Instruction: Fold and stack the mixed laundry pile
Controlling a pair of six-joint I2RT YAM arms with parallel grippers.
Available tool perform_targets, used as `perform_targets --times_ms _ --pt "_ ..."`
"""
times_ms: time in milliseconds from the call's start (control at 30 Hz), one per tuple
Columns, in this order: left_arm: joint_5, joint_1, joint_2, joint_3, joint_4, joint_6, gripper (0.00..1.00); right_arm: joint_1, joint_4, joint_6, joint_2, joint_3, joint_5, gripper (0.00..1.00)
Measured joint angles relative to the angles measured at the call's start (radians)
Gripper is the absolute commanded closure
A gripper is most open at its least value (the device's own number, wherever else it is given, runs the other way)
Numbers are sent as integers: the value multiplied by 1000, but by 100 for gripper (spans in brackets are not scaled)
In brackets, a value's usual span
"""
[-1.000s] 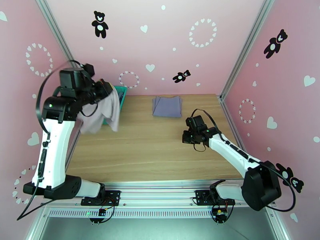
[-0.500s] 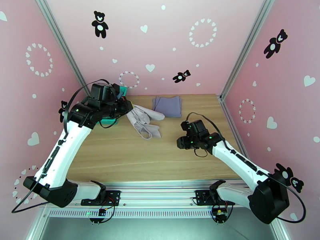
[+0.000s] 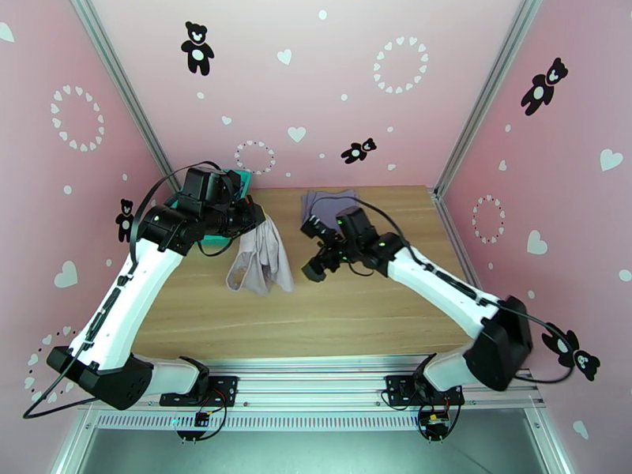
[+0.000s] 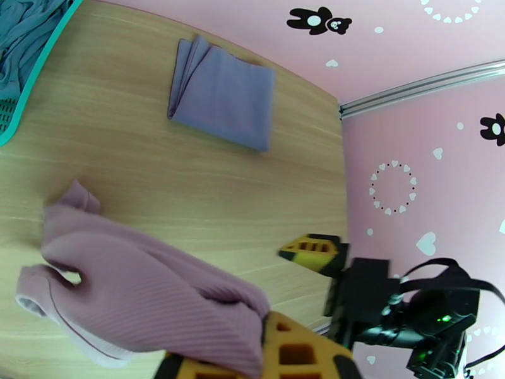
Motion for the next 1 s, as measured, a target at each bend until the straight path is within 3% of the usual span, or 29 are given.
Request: perform_targets --times_ms 67,133,167,233,333,567,767,1000 --pt "0 0 -3 0 -7 0 100 33 41 8 60 8 10 6" --pt "0 0 -8 1 -15 0 100 57 82 32 115 15 41 22" --pt "0 0 -10 3 -20 0 100 61 97 42 135 18 61 34" --pt "-1 0 -13 18 -38 3 100 61 118 69 160 20 109 75" --pt "-16 0 -14 58 -76 22 100 57 122 89 154 21 183 100" --pt "-91 -3 -31 116 -150 66 100 55 5 74 65 72 369 100" --pt "-38 -28 -47 41 -104 38 100 43 -165 44 -117 167 623 100" --pt "10 -273 13 15 5 -37 100 -40 -316 18 -305 331 916 100"
